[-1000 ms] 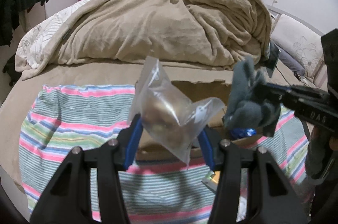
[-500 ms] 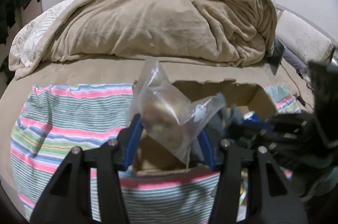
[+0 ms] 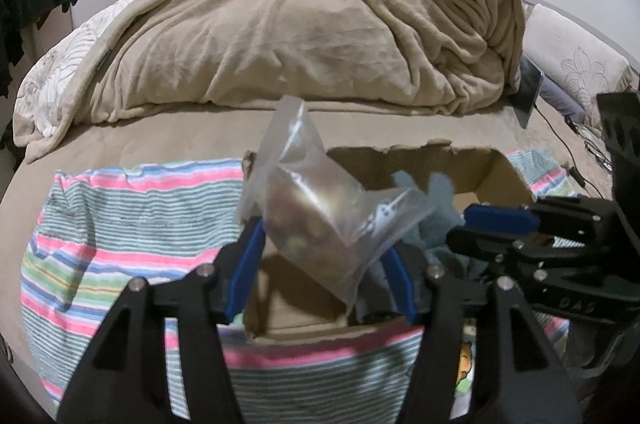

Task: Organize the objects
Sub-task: 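Carry the clear bag and gray glove into the box and open both grippers, then withdraw both grippers from the box toward the white sock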

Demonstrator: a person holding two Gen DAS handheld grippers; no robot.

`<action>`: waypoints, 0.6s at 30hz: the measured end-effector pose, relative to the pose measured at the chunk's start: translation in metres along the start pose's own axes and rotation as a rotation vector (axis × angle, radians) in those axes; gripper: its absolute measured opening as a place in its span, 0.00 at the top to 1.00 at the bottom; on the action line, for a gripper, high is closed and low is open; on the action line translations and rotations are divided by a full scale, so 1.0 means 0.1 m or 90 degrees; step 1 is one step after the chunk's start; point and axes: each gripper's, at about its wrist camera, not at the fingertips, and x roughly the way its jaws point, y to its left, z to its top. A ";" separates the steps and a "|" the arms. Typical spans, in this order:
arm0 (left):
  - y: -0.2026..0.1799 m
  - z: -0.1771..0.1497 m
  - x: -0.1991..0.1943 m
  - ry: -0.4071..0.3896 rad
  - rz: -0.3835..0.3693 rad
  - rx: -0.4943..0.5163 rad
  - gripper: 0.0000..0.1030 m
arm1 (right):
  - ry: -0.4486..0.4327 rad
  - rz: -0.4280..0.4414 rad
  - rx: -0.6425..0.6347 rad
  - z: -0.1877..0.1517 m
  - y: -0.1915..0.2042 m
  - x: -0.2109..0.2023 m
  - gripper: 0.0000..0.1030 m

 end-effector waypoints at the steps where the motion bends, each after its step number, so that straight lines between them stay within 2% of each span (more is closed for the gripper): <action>1: 0.00 0.00 -0.01 0.000 0.002 0.001 0.41 | -0.002 -0.002 0.001 0.01 0.00 -0.02 0.68; 3: -0.01 0.00 -0.05 -0.007 0.002 0.004 0.24 | -0.006 -0.007 0.003 0.01 -0.01 -0.06 0.62; 5: -0.02 0.00 -0.11 -0.015 -0.002 0.002 0.20 | -0.010 -0.008 0.007 0.01 -0.02 -0.10 0.53; 18: 0.06 -0.06 -0.44 -0.034 0.005 -0.022 0.19 | -0.031 -0.014 0.023 -0.08 0.01 -0.42 0.51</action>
